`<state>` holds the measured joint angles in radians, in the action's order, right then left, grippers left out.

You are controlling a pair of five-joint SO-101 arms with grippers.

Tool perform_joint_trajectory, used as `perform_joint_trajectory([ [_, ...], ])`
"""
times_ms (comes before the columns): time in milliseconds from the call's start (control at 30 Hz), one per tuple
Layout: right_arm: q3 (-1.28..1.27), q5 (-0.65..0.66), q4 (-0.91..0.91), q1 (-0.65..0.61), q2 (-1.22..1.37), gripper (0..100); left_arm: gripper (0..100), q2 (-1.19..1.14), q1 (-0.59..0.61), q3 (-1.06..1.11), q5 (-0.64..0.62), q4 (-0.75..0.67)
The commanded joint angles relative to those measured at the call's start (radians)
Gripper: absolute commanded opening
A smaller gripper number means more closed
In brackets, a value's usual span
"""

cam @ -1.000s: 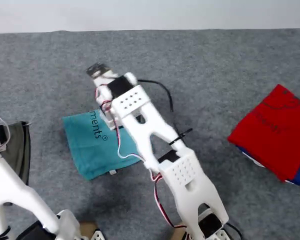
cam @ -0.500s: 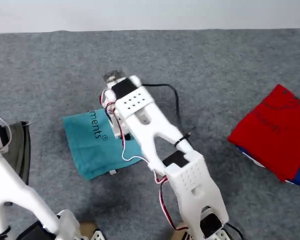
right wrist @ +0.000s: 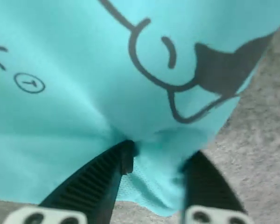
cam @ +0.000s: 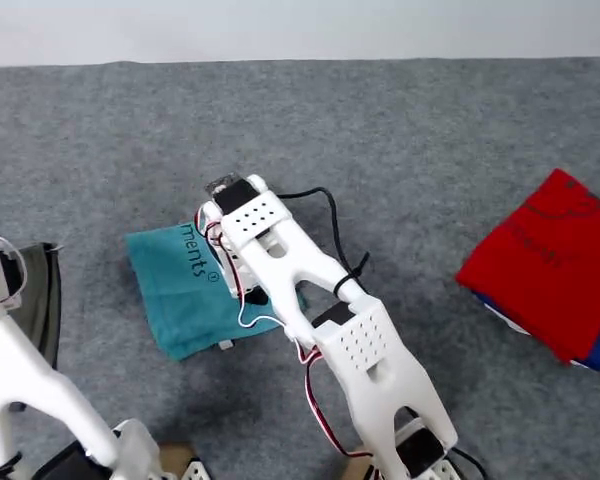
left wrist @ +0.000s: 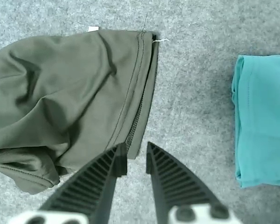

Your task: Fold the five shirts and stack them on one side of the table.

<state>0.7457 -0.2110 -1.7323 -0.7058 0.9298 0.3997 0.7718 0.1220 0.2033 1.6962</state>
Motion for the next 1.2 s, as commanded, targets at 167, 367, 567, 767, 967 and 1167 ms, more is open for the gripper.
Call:
perform_joint_trajectory([
  [167, 0.011, 0.123, -0.048, 0.071, 0.001, 1.0, 8, 0.031, -0.006, -0.008, 0.008, -0.002],
  [367, -0.032, 0.212, -0.064, 0.209, -0.143, 1.0, 8, 0.031, -0.006, -0.010, 0.008, -0.002],
  [567, -0.196, 0.364, -0.065, 0.326, -0.340, 0.9, 8, 0.031, -0.008, -0.010, 0.009, -0.002],
  [767, -0.236, 0.626, -0.061, 0.533, -0.395, 0.9, 8, 0.031, -0.055, -0.010, 0.011, 0.000],
  [967, -0.104, 0.962, 0.004, 0.650, -0.317, 0.9, 8, 0.031, -0.160, -0.010, 0.006, 0.000],
  [1167, 0.121, 1.172, 0.077, 0.596, -0.186, 0.9, 8, 0.031, -0.203, -0.010, 0.005, 0.000],
])
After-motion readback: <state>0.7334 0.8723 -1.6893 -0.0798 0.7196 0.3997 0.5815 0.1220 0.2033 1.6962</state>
